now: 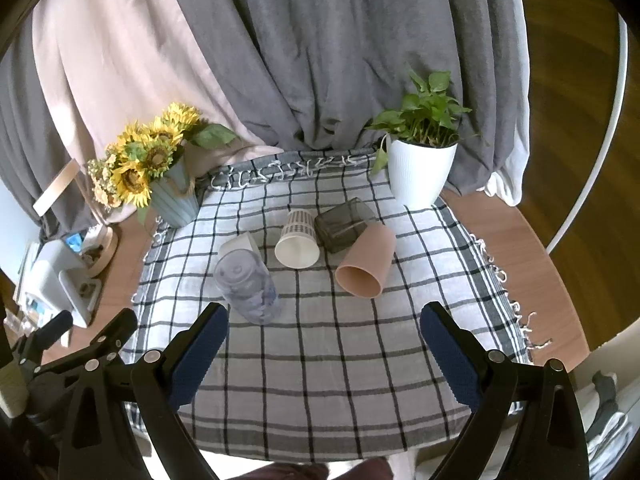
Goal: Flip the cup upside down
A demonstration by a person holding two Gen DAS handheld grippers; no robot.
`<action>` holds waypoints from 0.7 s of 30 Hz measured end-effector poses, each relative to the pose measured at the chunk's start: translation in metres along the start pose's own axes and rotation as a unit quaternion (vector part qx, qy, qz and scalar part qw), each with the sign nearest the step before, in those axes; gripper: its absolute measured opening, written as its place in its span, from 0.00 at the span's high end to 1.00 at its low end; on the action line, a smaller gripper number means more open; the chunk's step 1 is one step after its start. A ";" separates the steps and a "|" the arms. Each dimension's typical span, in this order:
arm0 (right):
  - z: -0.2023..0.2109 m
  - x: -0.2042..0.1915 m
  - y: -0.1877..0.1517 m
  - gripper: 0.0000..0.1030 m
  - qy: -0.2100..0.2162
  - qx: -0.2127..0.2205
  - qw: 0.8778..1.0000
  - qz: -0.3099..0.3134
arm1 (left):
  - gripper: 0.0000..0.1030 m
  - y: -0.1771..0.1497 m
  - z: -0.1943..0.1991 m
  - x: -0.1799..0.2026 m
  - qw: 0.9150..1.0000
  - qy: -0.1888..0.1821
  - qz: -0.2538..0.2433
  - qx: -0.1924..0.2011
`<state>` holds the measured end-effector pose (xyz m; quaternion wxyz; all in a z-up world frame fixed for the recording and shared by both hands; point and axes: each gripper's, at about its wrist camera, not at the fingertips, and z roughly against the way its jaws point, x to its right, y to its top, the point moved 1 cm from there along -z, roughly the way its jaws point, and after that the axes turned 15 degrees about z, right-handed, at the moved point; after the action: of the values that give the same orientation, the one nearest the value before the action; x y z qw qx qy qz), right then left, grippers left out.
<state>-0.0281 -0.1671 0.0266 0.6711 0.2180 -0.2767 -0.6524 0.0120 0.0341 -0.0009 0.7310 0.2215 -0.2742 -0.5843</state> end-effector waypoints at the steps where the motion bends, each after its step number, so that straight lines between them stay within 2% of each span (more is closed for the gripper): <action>1: 0.000 0.000 0.000 0.06 0.000 0.000 1.000 0.000 | 0.00 0.000 0.001 0.000 1.000 -0.002 -0.001 0.001; 21: 0.003 0.000 0.000 0.06 0.000 0.000 1.000 0.001 | 0.00 -0.002 0.002 -0.001 1.000 0.000 0.001 0.001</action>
<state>-0.0304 -0.1667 0.0291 0.6719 0.2178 -0.2771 -0.6514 0.0095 0.0350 -0.0008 0.7313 0.2219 -0.2751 -0.5833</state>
